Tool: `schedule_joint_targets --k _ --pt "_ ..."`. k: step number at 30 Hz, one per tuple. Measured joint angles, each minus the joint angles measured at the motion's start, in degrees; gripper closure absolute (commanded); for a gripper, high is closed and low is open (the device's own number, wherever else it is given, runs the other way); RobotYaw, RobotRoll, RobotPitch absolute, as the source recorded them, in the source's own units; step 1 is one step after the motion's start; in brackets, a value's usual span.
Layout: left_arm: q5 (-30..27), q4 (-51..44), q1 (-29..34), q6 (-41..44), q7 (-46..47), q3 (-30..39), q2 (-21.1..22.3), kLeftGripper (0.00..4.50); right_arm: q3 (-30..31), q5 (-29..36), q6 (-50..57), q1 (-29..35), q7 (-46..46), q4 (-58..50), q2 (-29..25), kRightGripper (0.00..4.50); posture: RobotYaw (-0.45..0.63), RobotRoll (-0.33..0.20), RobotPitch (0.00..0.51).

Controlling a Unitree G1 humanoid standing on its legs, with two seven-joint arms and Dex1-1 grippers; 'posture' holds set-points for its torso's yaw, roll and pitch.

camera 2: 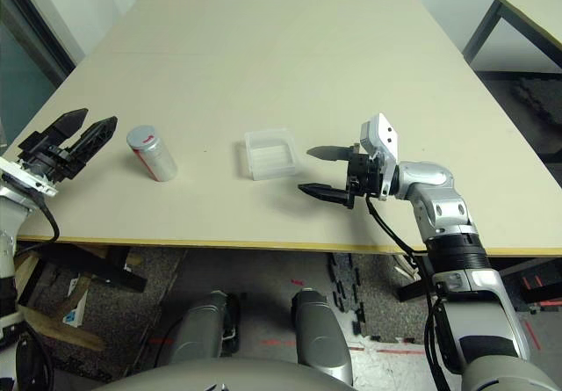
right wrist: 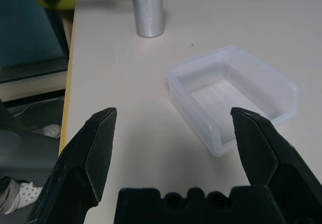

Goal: Pour the medicine from the bottle into the box.

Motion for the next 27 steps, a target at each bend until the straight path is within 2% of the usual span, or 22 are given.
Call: schedule_joint_targets --k 4,13,27 --pt "0.43 -0.66 1.93 -0.38 0.15 -1.58 -1.45 0.05 0.12 -0.04 -0.5 0.0 -0.02 0.1 0.34 0.0 -0.05 0.0 0.111" --pt "6.16 0.63 3.48 -6.44 0.34 -5.81 -1.99 0.05 0.11 -0.04 -0.66 0.4 -0.54 0.07 0.34 0.0 -0.07 0.0 0.11" --pt "12.63 9.35 3.24 -14.63 -0.32 -9.54 -3.46 0.05 0.06 0.0 -0.66 1.82 -1.88 -0.76 0.21 0.0 -0.09 0.0 0.109"
